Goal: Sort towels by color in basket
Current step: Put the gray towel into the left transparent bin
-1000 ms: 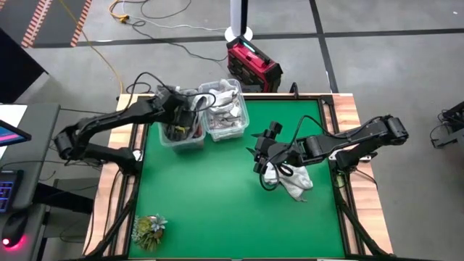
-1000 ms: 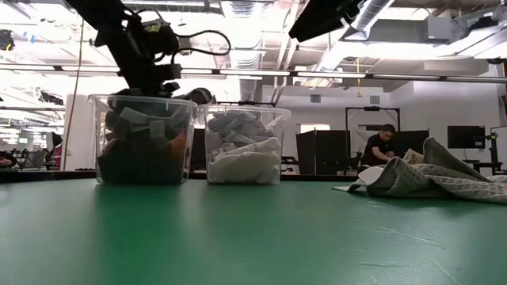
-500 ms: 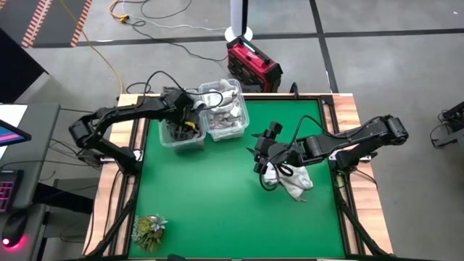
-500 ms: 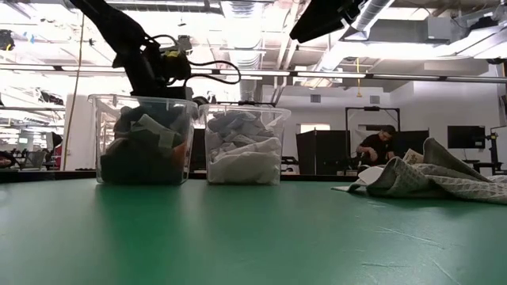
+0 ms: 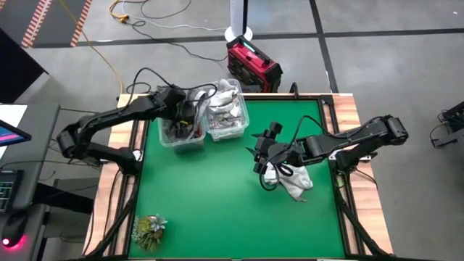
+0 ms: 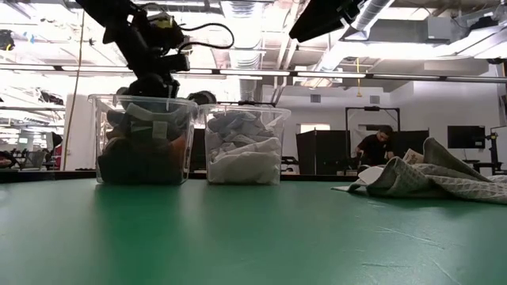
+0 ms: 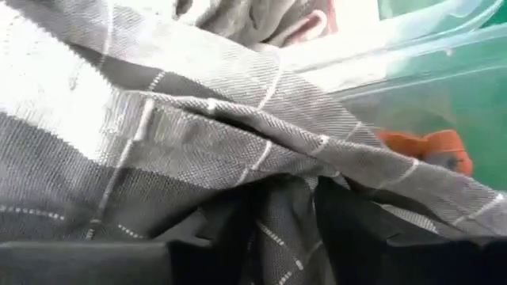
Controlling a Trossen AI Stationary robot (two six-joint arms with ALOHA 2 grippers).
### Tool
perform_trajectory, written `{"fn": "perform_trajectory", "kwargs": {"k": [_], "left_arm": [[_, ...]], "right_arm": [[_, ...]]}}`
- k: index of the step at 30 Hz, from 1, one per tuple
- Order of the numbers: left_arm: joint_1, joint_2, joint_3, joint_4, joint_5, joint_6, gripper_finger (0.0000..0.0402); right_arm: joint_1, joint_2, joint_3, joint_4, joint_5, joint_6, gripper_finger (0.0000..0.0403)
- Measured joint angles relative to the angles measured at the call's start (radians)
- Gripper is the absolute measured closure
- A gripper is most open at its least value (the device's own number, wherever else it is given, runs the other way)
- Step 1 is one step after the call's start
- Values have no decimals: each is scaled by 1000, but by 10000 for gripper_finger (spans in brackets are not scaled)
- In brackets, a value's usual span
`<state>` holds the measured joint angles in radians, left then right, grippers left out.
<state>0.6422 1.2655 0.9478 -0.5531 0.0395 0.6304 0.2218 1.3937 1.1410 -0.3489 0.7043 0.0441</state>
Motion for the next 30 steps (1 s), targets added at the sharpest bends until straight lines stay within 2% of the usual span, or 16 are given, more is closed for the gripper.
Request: {"fn": "perform_trajectory", "kwargs": {"k": [9,15,22,27,30], "left_arm": [[41,134,-82,139,-33,43,249],[46,204,-81,123,10,50,249],[11,157,-77,107,-46,-6,242],[-28,86,-79,51,-100,-2,217],[-33,26,-80,31,-114,4,216]], "right_arm": [[0,0,0,14,0,-17,143],[0,0,0,6,0,-19,143],[0,0,0,-3,0,-18,143],[0,0,0,-3,0,-11,143],[0,0,0,-3,0,-10,143]]}}
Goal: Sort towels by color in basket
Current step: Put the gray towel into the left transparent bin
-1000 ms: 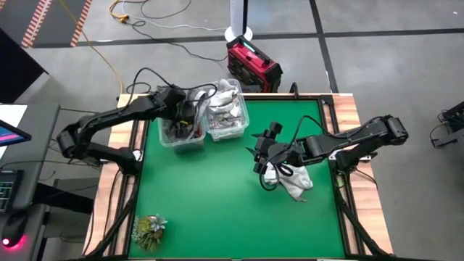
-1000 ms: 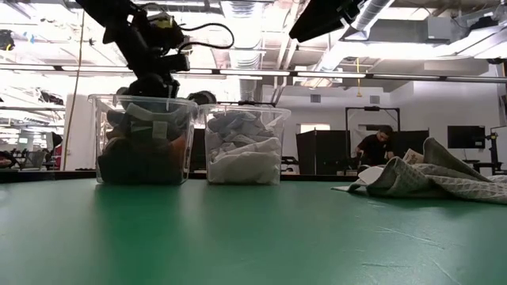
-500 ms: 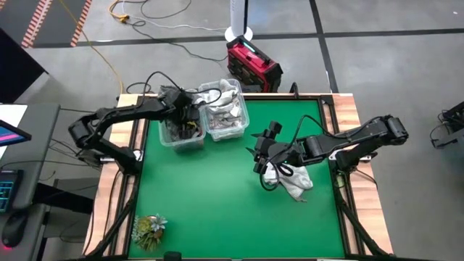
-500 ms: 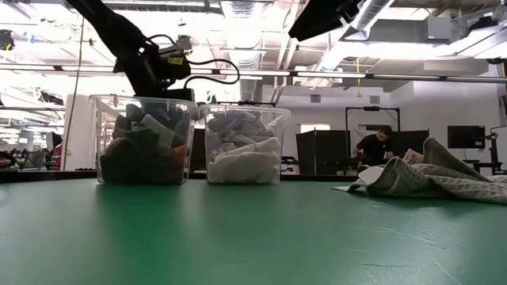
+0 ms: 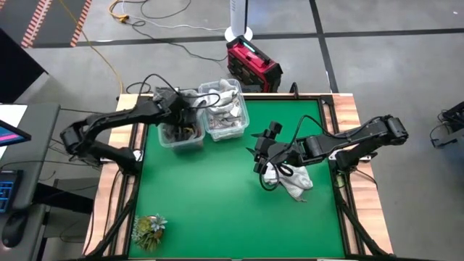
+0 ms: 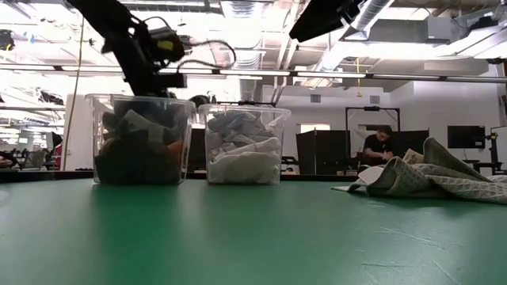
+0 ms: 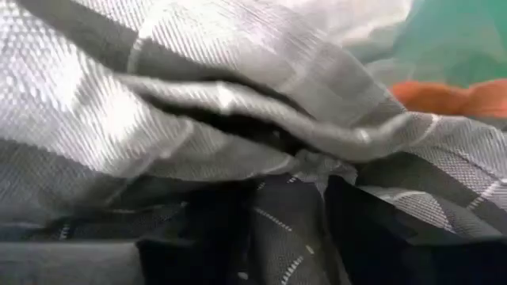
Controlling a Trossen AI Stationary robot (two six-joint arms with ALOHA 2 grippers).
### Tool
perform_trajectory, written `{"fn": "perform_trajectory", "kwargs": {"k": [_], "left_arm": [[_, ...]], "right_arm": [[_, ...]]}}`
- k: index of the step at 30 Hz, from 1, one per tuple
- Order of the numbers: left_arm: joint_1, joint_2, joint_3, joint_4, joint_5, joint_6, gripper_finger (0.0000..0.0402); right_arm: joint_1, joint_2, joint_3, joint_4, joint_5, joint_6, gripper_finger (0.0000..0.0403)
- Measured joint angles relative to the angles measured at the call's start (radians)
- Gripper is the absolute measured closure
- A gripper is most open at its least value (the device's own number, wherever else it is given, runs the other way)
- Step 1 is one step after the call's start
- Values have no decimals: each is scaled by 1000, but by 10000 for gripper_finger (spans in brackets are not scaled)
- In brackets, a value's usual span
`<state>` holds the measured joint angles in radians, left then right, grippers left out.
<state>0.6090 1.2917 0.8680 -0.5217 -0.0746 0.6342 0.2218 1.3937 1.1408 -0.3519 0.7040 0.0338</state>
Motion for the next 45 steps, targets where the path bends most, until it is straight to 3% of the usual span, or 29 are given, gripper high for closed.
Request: {"fn": "perform_trajectory", "kwargs": {"k": [4,13,19,22,27,30,37,45], "left_arm": [[0,-80,0,-8,0,23,247],[4,-220,0,-18,-12,48,368],[4,-316,0,42,-37,26,396],[4,-356,0,122,-158,-14,396],[26,-368,2,158,-516,-15,397],[74,-335,-4,89,-583,-26,397],[187,-156,-27,-8,-554,-91,397],[191,34,-27,44,-227,-88,397]], "right_arm": [[0,0,0,1,0,1,143],[-2,0,0,6,0,2,143],[-2,0,0,6,0,2,143],[-2,0,0,6,0,2,143],[-2,0,0,7,0,2,143],[-2,0,0,12,0,-1,143],[-2,0,0,35,0,-15,143],[-2,0,0,43,0,-34,143]]}}
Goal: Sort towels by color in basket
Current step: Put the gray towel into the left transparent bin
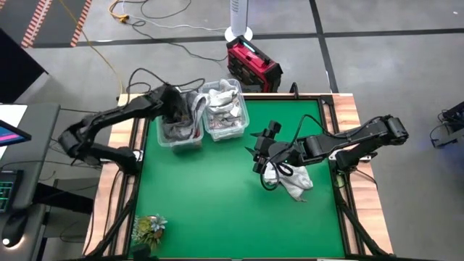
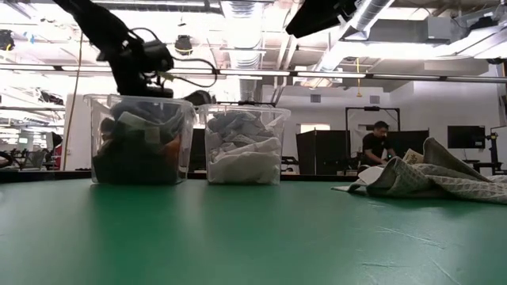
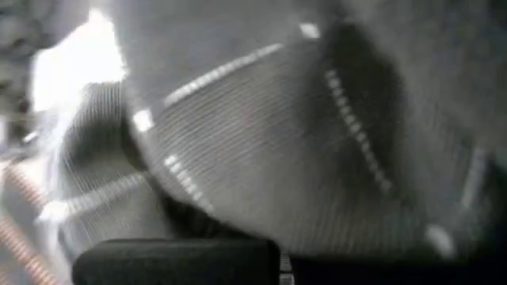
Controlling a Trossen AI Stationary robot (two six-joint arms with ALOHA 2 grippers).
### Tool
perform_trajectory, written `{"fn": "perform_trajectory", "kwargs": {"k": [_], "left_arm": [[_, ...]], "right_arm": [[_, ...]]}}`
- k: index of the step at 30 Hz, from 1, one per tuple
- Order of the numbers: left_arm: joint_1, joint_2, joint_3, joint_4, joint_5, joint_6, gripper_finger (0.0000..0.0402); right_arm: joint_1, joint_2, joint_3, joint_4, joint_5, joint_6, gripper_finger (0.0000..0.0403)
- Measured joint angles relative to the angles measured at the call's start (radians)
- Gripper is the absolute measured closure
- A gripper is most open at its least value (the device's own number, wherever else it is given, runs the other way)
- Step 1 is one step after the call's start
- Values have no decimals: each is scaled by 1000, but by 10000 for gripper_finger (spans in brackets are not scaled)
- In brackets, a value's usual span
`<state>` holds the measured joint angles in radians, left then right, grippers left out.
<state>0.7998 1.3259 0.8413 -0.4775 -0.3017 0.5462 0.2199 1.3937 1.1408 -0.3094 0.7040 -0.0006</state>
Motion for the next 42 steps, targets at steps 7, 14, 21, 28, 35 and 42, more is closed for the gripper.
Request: {"fn": "perform_trajectory", "kwargs": {"k": [7,14,21,28,35,42], "left_arm": [[-25,111,6,-73,75,92,397],[-50,55,62,-152,56,73,397],[-55,-97,158,-188,24,74,397],[-55,-246,175,-116,-24,3,397],[-56,-276,173,-81,171,-80,397],[-45,-141,88,5,158,-166,397]], "right_arm": [[10,0,0,-12,0,7,143],[14,0,0,-11,0,11,143],[14,0,0,-11,0,17,143],[13,0,0,-10,0,18,143],[13,0,0,3,0,14,143],[13,0,0,12,0,10,143]]}}
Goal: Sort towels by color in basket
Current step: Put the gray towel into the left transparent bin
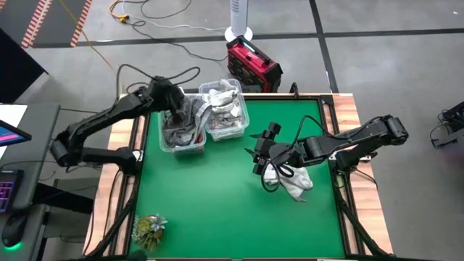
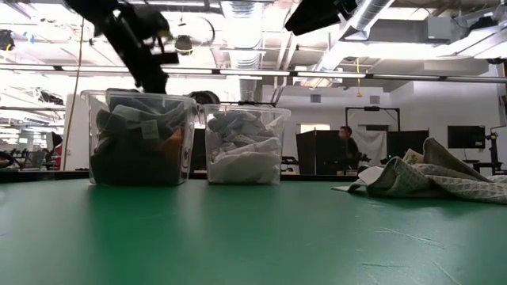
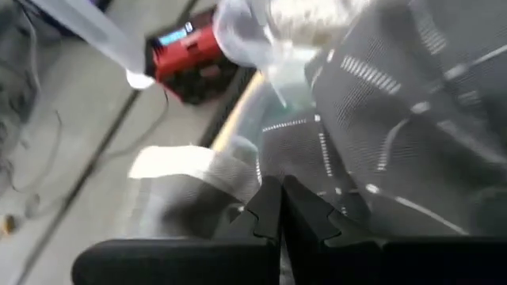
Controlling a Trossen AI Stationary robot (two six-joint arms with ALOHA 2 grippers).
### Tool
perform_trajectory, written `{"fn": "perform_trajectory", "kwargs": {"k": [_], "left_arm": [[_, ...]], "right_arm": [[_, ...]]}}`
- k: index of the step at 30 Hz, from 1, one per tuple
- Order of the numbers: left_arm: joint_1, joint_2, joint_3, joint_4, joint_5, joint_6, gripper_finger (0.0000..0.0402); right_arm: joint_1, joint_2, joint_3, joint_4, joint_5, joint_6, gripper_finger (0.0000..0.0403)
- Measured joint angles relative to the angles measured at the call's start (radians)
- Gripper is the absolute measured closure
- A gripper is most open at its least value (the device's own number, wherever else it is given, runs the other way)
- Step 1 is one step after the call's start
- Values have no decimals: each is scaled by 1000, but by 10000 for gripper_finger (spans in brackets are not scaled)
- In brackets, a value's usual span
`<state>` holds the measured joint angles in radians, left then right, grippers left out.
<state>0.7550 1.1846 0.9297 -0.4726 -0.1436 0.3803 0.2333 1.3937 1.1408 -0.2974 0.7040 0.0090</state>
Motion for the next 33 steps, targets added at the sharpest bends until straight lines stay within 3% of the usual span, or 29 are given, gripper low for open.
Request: {"fn": "perform_trajectory", "kwargs": {"k": [8,12,20,25,33], "left_arm": [[0,259,-46,-20,-23,-28,397],[-2,317,-43,-18,-31,-19,397],[-32,216,-16,-57,-4,-15,397],[-72,139,-14,-101,77,-10,397],[-127,151,-64,-140,102,82,397]], "right_arm": [[0,0,0,-12,0,-10,143],[0,0,0,-19,0,-10,143],[0,0,0,-22,0,-10,143],[1,0,0,-23,0,-2,143],[1,0,0,-15,0,0,143]]}}
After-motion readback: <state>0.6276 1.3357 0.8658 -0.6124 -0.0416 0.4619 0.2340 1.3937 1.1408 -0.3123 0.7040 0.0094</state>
